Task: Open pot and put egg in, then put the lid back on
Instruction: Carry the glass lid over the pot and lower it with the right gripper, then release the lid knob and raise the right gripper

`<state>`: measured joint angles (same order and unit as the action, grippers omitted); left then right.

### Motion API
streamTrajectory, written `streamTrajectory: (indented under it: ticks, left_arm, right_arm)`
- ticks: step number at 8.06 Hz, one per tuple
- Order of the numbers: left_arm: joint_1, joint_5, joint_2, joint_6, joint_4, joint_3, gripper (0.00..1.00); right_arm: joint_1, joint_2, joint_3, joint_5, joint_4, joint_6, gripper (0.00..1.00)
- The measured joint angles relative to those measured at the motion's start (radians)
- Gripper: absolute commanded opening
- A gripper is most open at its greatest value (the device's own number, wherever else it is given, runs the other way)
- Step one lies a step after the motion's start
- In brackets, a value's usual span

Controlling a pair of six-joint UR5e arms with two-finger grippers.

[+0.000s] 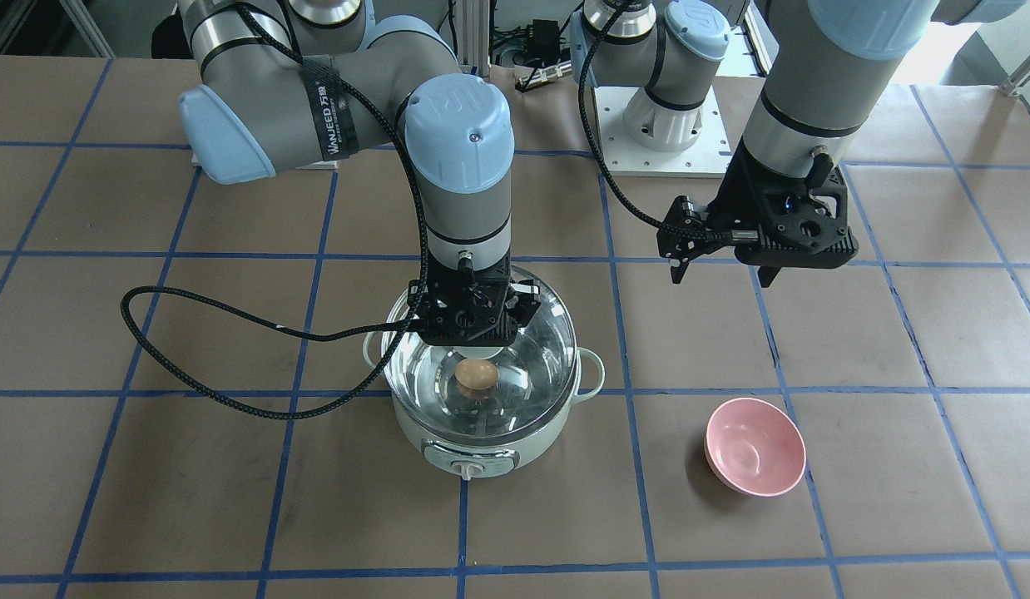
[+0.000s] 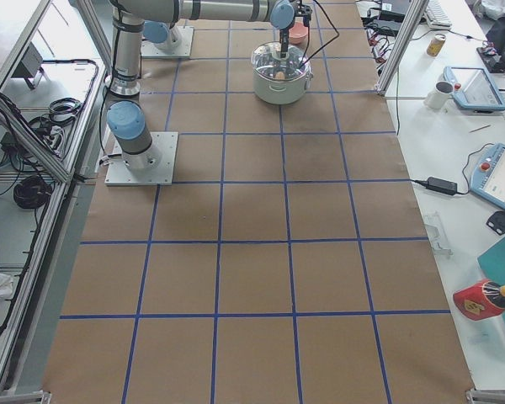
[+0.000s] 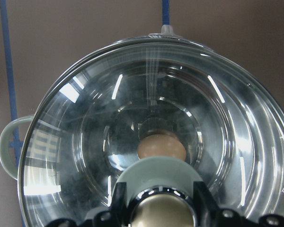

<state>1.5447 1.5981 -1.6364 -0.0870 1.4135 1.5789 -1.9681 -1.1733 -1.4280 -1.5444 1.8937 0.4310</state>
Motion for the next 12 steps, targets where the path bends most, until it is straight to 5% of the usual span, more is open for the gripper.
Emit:
streamTrajectory:
  ticks: [9,10,11,12]
  left_arm:
    - [-0.001,0.004,-0.010,-0.025,0.025,0.006,1.00]
    - [-0.001,0.004,-0.010,-0.025,0.025,0.006,1.00]
    - [-0.001,0.004,-0.011,-0.025,0.025,0.006,1.00]
    - [-0.001,0.003,-0.012,-0.025,0.024,0.006,1.00]
  right_arm:
    - [0.000,0.019,-0.003,-0.005,0.034,-0.003,0.37]
    - [0.000,0.018,-0.005,-0.005,0.036,-0.003,0.45]
    - [0.000,0.018,-0.005,-0.005,0.037,-0.003,0.77]
    - [0.000,0.019,-0.006,-0.005,0.037,-0.003,0.98]
